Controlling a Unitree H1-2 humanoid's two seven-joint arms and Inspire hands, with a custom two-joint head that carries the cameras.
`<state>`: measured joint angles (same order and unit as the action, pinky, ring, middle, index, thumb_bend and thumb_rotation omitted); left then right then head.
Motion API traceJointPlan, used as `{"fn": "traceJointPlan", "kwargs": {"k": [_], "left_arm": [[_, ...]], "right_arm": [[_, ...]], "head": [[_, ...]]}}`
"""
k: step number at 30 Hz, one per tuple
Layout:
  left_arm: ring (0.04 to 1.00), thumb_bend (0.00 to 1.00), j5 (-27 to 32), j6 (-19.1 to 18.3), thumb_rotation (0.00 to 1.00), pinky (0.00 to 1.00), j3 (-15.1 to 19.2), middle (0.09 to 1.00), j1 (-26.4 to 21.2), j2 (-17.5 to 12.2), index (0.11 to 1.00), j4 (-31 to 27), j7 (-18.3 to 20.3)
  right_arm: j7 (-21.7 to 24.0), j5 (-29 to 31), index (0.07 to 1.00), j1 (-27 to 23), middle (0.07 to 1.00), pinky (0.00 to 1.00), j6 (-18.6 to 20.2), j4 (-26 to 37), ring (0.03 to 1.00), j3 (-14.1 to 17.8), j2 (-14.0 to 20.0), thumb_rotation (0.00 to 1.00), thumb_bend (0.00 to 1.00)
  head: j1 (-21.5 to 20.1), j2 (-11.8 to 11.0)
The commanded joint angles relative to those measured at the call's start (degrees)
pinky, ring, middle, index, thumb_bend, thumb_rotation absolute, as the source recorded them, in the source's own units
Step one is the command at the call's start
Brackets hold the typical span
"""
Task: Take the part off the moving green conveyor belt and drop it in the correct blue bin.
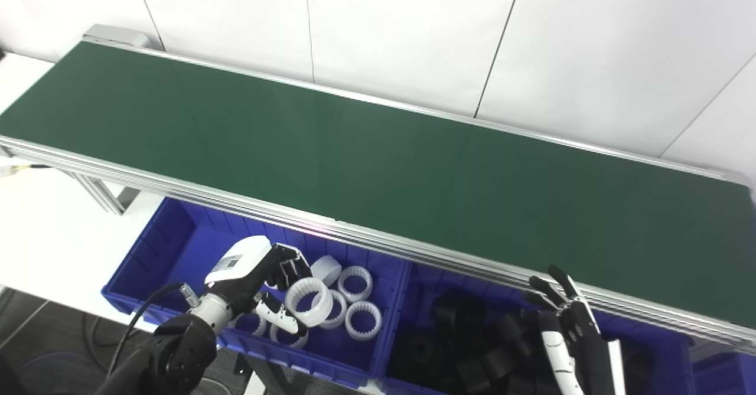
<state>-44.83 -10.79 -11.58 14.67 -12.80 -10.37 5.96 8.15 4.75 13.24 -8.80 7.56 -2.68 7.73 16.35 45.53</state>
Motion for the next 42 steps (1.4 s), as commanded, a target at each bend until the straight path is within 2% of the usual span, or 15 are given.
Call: {"fn": "traceJointPlan", "kwargs": {"k": [1, 13, 17, 18, 19, 20, 21, 22, 23, 25, 28, 32, 37, 39, 42], "left_arm": [[0.447, 0.51, -0.7, 1.4, 0.00, 0.47, -0.1, 0.463, -1.1, -0.7, 0.493, -0.6, -1.9], [0.451, 0.50, 0.9, 0.5, 0.00, 0.50, 0.8, 0.465, -1.3, -0.4, 0.494, -1.1, -2.2], [0.434, 0.50, 2.3, 0.8, 0.00, 0.48, 1.3, 0.495, -1.3, -0.3, 0.507, -1.6, -1.9], [0.557, 0.51, 2.6, 0.7, 0.03, 0.52, 1.3, 0.614, -1.2, -0.3, 0.501, -1.7, -1.7], [0.599, 0.51, 2.7, 0.1, 0.03, 0.54, 1.3, 0.654, -1.1, -0.3, 0.499, -2.2, -1.3], [0.696, 0.68, 2.8, -0.4, 0.01, 0.60, 1.3, 0.750, -1.0, -0.3, 0.681, -2.5, -1.0], [0.713, 0.71, 3.0, -0.5, 0.01, 0.61, 1.4, 0.767, -0.8, -0.3, 0.713, -2.8, -0.8], [0.793, 0.74, 3.5, -0.6, 0.06, 0.66, 1.4, 0.846, -0.6, -0.4, 0.815, -3.1, -0.7], [0.793, 0.74, 4.3, -0.6, 0.06, 0.66, 1.6, 0.846, -0.5, -0.5, 0.815, -3.3, -0.4], [0.885, 0.76, 5.3, -0.8, 0.19, 0.74, 1.6, 0.931, -0.5, -0.9, 0.913, -3.5, 0.3], [0.910, 0.78, 4.9, -1.3, 0.27, 0.78, 1.4, 0.956, -0.6, -1.4, 0.962, -3.4, 0.9], [0.916, 0.82, 5.0, -1.9, 0.32, 0.80, 1.4, 0.964, -0.7, -1.6, 0.979, -3.3, 1.6], [0.912, 0.79, 5.8, -4.1, 0.33, 0.80, 1.7, 0.966, -0.8, -1.5, 0.974, -5.1, 3.3], [0.896, 0.74, 6.3, -5.2, 0.43, 0.78, 2.0, 0.956, -0.7, -1.3, 0.955, -7.3, 4.3], [0.811, 0.70, 9.6, -1.5, 0.68, 0.66, 3.0, 0.885, -0.4, -0.7, 0.885, -9.7, 2.5]], "right_arm": [[-0.1, -0.2, 0.874, -0.5, 0.792, 0.64, 0.2, 1.8, 0.741, 0.2, -0.1, 0.70, 0.57], [0.1, -0.1, 0.875, -0.7, 0.790, 0.65, -0.5, 1.0, 0.740, 0.0, -0.3, 0.69, 0.57], [0.1, -0.1, 0.873, -0.8, 0.790, 0.65, -0.5, 0.9, 0.740, 0.0, -0.4, 0.69, 0.57], [0.1, 0.0, 0.873, -0.8, 0.791, 0.65, -0.5, 0.9, 0.740, 0.0, -0.4, 0.68, 0.57], [0.2, 0.0, 0.873, -0.8, 0.791, 0.65, -0.4, 0.8, 0.740, -0.1, -0.4, 0.68, 0.57], [0.2, 0.0, 0.875, -0.8, 0.793, 0.65, -0.5, 0.8, 0.741, -0.1, -0.4, 0.68, 0.57], [0.2, 0.0, 0.875, -0.8, 0.793, 0.65, -0.5, 0.7, 0.741, -0.1, -0.4, 0.68, 0.57], [0.3, 0.1, 0.875, -0.8, 0.793, 0.65, -0.7, 0.7, 0.740, -0.1, -0.4, 0.68, 0.56], [0.2, 0.1, 0.875, -0.8, 0.793, 0.65, -0.7, 0.7, 0.740, -0.1, -0.5, 0.68, 0.56], [0.2, 0.1, 0.874, -0.8, 0.792, 0.65, -0.8, 0.6, 0.741, -0.1, -0.6, 0.68, 0.57], [0.2, -0.2, 0.875, -0.8, 0.794, 0.65, -0.9, 0.6, 0.741, -0.2, -0.7, 0.67, 0.56], [0.2, -0.3, 0.877, -0.9, 0.794, 0.66, -1.2, 0.2, 0.742, -0.2, -0.7, 0.67, 0.55], [0.2, -0.2, 0.880, -1.0, 0.795, 0.66, -1.3, -0.4, 0.745, -0.2, -1.0, 0.67, 0.56], [0.2, -0.5, 0.882, -1.2, 0.796, 0.66, -1.6, -0.7, 0.747, -0.3, -1.0, 0.67, 0.57], [0.0, -1.3, 0.885, -1.5, 0.795, 0.65, -2.4, -1.6, 0.741, -0.4, -1.3, 0.69, 0.56]], "head": [[-0.1, 0.1], [-0.1, -0.7], [0.0, -0.9], [0.0, -0.9], [-0.1, -1.1], [-0.1, -1.1], [-0.1, -1.1], [-0.1, -1.1], [-0.1, -1.3], [-0.1, -1.3], [-0.3, -1.5], [-0.2, -1.7], [-0.5, -2.1], [-0.7, -2.5], [-1.7, -3.6]]}}
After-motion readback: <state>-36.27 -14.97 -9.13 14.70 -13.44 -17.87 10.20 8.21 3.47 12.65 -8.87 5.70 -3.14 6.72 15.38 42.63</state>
